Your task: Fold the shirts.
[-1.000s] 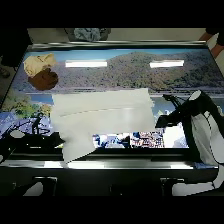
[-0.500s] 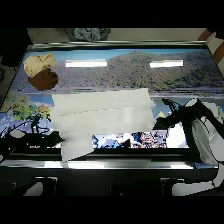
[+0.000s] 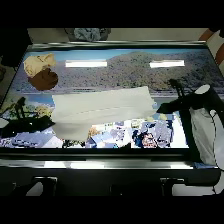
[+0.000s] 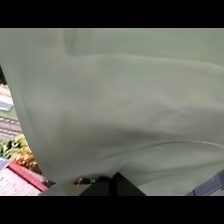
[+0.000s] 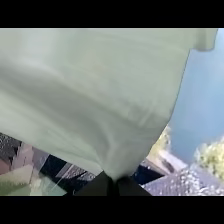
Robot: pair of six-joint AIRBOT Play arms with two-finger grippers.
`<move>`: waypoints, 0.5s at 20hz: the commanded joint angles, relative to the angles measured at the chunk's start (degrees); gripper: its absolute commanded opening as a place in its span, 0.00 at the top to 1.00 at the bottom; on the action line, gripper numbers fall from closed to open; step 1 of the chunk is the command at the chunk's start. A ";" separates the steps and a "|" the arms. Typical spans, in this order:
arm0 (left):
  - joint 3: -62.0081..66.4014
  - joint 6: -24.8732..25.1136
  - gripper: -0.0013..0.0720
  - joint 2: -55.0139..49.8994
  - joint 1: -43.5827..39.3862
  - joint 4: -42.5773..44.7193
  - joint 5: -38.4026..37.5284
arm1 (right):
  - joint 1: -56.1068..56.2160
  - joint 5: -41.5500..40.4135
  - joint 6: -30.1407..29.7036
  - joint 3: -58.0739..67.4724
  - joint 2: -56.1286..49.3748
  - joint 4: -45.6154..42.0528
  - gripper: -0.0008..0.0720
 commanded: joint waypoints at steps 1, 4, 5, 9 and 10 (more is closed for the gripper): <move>8.44 -3.17 0.95 -3.54 0.02 -0.24 4.22 | 1.90 -4.26 1.33 8.96 -2.34 0.24 0.92; 17.35 -3.26 0.95 -14.27 -0.09 -2.64 5.60 | 7.06 -9.77 2.29 17.99 -9.46 -2.93 0.92; 20.24 -3.28 0.95 -17.99 -0.28 -2.71 5.60 | 8.13 -12.11 4.55 20.74 -11.76 -5.16 0.92; 29.09 -3.32 0.95 -30.75 -1.42 -2.82 5.33 | 9.86 -14.97 7.19 29.64 -20.35 -6.14 0.92; 30.45 -3.39 0.95 -33.31 -1.42 -2.86 5.33 | 9.88 -16.17 7.37 30.10 -22.01 -5.29 0.92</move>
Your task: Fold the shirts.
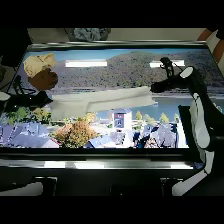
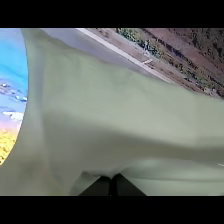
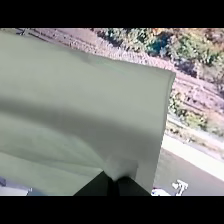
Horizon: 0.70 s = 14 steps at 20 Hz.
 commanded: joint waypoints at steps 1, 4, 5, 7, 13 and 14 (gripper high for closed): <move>6.51 -0.66 0.95 -9.92 -0.48 -0.44 0.22 | 1.18 -4.85 2.47 4.87 -6.58 0.44 0.92; 6.88 -0.68 0.95 -13.60 -0.48 -0.44 1.09 | 1.18 -5.14 2.82 4.87 -9.88 3.28 0.92; 6.86 -0.66 0.93 -14.38 -0.57 -1.09 1.05 | 1.18 -4.92 2.82 4.87 -10.43 3.89 0.92; 7.34 -0.57 0.38 -14.45 -0.39 -3.45 0.98 | 0.92 -4.28 0.57 5.14 -9.79 5.73 0.37; 13.22 4.83 0.35 -7.15 0.66 -3.43 -3.28 | -6.95 5.35 2.49 7.87 -8.55 3.72 0.01; 13.25 4.81 0.35 -5.38 0.39 -3.45 -3.26 | -7.78 8.07 3.17 7.76 -10.12 7.02 0.01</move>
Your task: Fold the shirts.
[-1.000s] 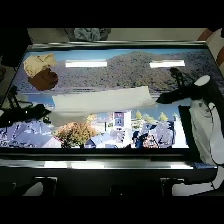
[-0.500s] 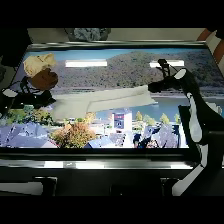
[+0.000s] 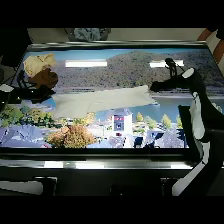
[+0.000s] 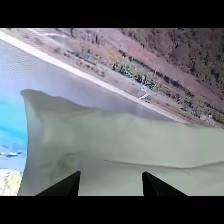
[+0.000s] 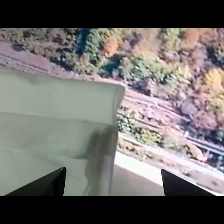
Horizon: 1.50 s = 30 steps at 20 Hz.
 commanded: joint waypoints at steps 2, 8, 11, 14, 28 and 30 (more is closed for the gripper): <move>1.49 1.62 0.35 7.23 -1.18 -0.31 -1.14 | -2.86 9.42 3.04 0.46 -4.79 9.92 0.01; 1.49 1.62 0.35 15.85 -6.49 -0.31 -1.11 | 2.78 5.92 8.68 0.48 -8.41 13.79 0.13; 1.44 1.57 0.38 15.78 -10.10 -0.28 -0.92 | 3.78 4.90 9.62 0.50 -7.76 17.29 0.92; 0.74 1.51 0.94 12.70 -15.63 -0.28 1.70 | 3.67 7.04 4.85 0.50 -1.99 18.73 0.92; 0.46 2.93 0.94 -14.19 -41.22 -33.62 9.33 | 10.56 28.46 10.40 0.48 31.78 4.68 0.92; 0.55 5.01 0.95 -16.57 -43.76 -41.11 9.38 | 10.82 28.85 11.23 0.48 33.51 4.39 0.92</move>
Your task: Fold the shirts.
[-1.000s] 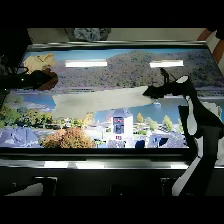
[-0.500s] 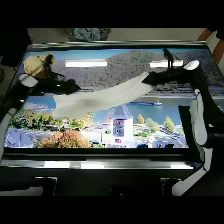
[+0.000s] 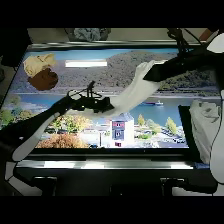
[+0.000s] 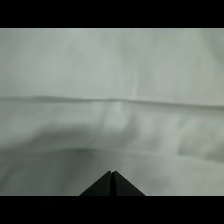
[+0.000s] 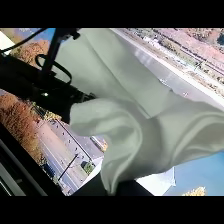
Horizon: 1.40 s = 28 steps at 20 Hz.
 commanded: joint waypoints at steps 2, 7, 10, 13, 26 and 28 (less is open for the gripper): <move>0.07 5.18 0.95 -5.97 -6.56 -18.08 0.63 | 0.90 3.37 2.56 0.00 4.37 -3.06 0.92; 0.15 10.73 0.95 -7.50 -7.67 -18.25 -0.72 | 1.44 -0.90 4.26 -0.92 3.26 -5.11 0.92; -0.07 6.71 0.95 1.57 -1.03 -2.71 -1.84 | 5.73 -4.98 4.26 -0.96 -0.22 -5.16 0.92; -0.11 -1.20 0.95 15.02 8.83 21.40 -5.92 | 11.26 -10.23 4.33 -0.96 -5.20 -5.14 0.92; -0.11 -5.20 0.95 52.89 42.10 41.62 -15.30 | 33.81 -43.45 18.12 -0.96 -26.10 -3.80 0.02; -0.13 -5.18 0.95 52.83 42.05 41.62 -17.29 | 32.20 -38.99 17.22 -0.94 -24.57 -6.88 0.02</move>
